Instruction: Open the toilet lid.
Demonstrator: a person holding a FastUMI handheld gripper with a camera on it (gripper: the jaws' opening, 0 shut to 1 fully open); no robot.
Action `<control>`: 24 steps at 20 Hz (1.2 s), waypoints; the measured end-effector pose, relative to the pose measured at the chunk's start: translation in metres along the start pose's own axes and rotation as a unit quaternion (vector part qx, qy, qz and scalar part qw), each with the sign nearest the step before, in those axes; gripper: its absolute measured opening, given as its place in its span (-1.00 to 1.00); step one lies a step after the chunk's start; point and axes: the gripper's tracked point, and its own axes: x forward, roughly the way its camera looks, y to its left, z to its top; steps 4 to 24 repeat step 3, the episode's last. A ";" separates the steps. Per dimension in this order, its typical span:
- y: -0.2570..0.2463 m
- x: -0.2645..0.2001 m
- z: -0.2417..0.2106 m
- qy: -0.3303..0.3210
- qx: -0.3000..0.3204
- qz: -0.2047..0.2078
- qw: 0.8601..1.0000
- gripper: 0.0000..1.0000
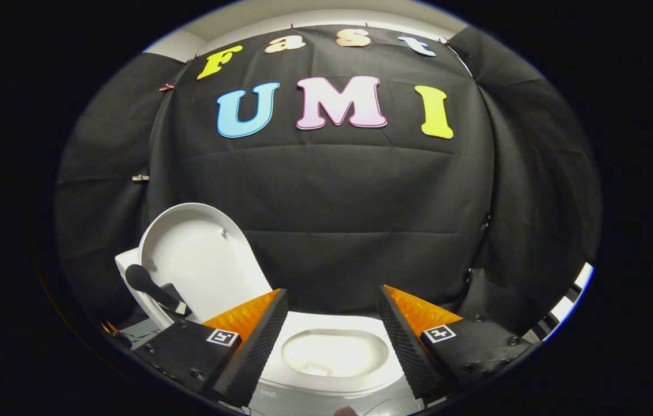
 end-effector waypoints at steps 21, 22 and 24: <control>-0.002 0.002 -0.004 0.004 0.004 0.000 1.000 0.99; -0.002 0.002 -0.004 0.004 0.004 0.000 1.000 0.99; -0.002 0.002 -0.004 0.004 0.004 0.000 1.000 0.99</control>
